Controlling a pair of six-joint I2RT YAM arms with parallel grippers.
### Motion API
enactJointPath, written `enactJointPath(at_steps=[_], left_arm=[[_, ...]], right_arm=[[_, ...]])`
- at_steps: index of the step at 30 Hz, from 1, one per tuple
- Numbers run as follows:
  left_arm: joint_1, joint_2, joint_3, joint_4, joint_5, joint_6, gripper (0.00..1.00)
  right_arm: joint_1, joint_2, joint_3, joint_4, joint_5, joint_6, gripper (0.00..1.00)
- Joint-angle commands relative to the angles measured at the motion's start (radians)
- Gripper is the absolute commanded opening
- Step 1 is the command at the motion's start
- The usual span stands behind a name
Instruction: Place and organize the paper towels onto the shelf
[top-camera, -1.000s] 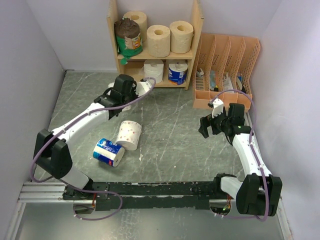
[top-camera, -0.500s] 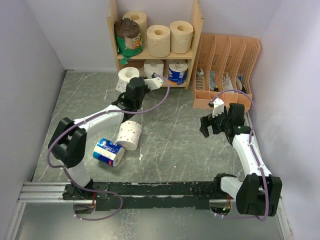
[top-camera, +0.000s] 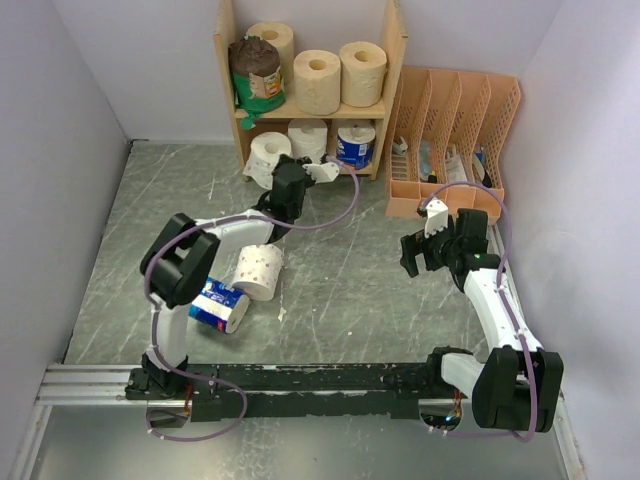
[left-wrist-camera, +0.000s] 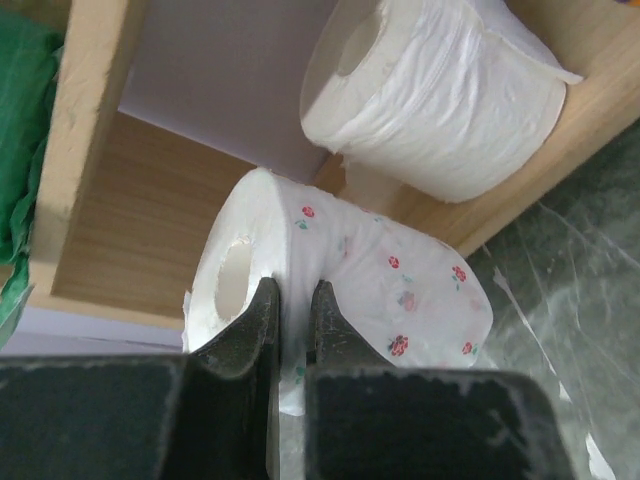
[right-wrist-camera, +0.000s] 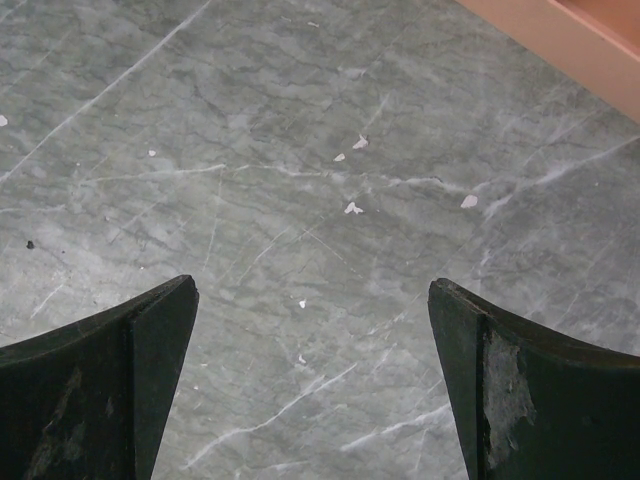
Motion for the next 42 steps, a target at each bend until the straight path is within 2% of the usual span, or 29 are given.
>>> enactJointPath(at_steps=[1,4,12,22,27,29,30,31,32,33,34,36,42], left_arm=[[0.024,0.083,0.117,0.216,-0.045,0.113,0.07],[0.05,0.144,0.18,0.23,-0.038,0.132,0.07],[0.102,0.245,0.352,0.136,-0.012,0.101,0.07],[0.12,0.321,0.454,0.048,0.002,0.049,0.08],[0.12,0.325,0.461,0.013,0.0,0.037,0.2],[0.12,0.336,0.475,-0.01,-0.006,0.035,0.3],[0.119,0.343,0.483,-0.019,-0.015,0.033,0.38],[0.118,0.345,0.485,-0.021,-0.024,0.032,0.55],[0.113,0.339,0.484,-0.029,-0.029,0.03,0.77],[0.107,0.327,0.478,-0.031,-0.035,0.026,0.91],[0.102,0.311,0.47,-0.033,-0.038,0.019,0.97],[0.089,0.267,0.459,-0.061,-0.04,0.0,1.0],[0.045,0.129,0.481,-0.265,-0.035,-0.092,1.0]], right_arm=[[-0.006,0.008,-0.007,0.029,0.021,0.007,1.0],[-0.006,0.015,-0.008,0.029,0.024,0.007,1.0],[-0.006,0.033,-0.007,0.027,0.026,0.002,1.0],[-0.006,0.04,-0.005,0.025,0.026,0.001,1.0],[-0.006,0.033,-0.002,0.02,0.017,-0.003,1.0],[-0.006,0.028,0.006,0.014,0.006,-0.002,1.0],[-0.006,0.026,0.008,0.012,0.003,-0.002,1.0],[-0.006,0.025,0.007,0.013,0.003,-0.002,1.0],[-0.006,0.022,0.007,0.012,0.003,-0.002,1.0],[-0.006,0.019,0.005,0.012,0.004,-0.001,1.0],[-0.006,0.017,0.005,0.012,0.003,-0.002,1.0],[-0.006,0.014,0.002,0.012,0.002,-0.006,1.0],[-0.004,-0.005,0.002,-0.003,-0.024,-0.027,1.0]])
